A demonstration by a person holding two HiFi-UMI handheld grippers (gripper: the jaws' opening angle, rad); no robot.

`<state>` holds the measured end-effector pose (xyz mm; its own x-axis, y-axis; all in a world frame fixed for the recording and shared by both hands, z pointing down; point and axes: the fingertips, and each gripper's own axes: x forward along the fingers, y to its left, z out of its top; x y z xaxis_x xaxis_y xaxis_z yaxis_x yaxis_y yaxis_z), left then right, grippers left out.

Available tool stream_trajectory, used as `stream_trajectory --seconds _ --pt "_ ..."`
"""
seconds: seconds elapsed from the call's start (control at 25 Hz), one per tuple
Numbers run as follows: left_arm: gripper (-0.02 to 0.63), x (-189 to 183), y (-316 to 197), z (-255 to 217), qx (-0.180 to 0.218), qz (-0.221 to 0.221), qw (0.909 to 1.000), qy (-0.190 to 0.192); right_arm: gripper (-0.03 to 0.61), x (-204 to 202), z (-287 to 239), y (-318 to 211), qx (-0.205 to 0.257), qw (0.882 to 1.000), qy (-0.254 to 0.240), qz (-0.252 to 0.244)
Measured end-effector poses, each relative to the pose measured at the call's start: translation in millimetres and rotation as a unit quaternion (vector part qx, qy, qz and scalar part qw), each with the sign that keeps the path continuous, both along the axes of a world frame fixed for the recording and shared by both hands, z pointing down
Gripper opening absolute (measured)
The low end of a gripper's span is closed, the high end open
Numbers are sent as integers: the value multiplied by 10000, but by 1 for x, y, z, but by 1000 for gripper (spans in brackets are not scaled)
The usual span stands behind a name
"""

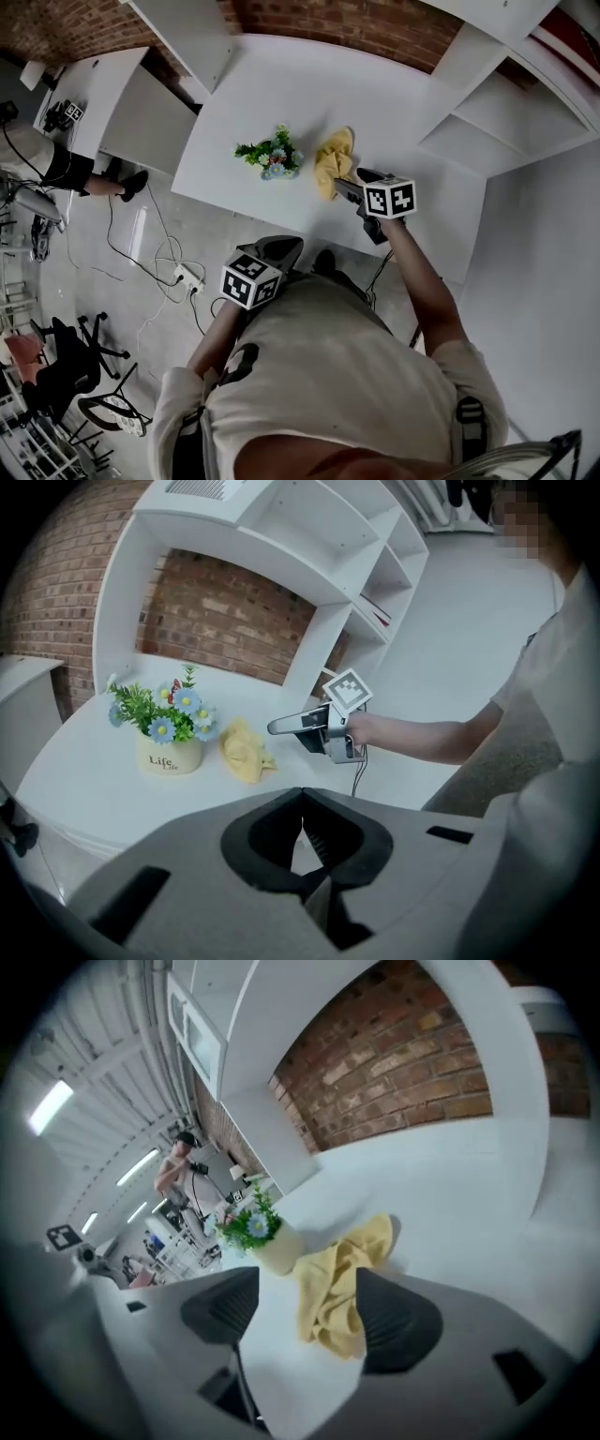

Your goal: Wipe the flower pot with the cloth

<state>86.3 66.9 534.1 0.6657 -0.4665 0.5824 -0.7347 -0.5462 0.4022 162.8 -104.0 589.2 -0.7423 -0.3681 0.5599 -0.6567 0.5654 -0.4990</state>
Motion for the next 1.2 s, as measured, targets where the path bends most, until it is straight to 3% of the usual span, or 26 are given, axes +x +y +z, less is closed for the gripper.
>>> stream_trajectory --seconds 0.32,0.36,0.44,0.56,0.76,0.88,1.0,1.2 --pt "20 -19 -6 0 -7 -345 9991 -265 327 -23 53 -25 180 9915 1056 -743" --pt "20 -21 -8 -1 13 -373 9989 -280 309 -24 60 -24 190 9896 1177 -806" --pt "20 -25 -12 0 36 -391 9988 -296 210 -25 71 -22 196 9863 1372 -892" --pt "20 -36 -17 3 62 -416 9988 -256 108 -26 78 -20 89 9869 1391 -813" --pt "20 -56 -32 9 169 -292 9992 -199 64 -20 74 -14 -377 9935 935 -526" --pt "20 -75 -47 10 328 -145 9990 -270 61 -16 55 -18 -673 9975 99 204" --pt "20 -102 -64 10 482 -70 9984 -291 60 -16 19 -26 -806 9859 -1017 1055" --pt "20 -157 -96 10 530 -20 9983 -242 61 -34 -30 -17 -546 9764 -1523 1433"
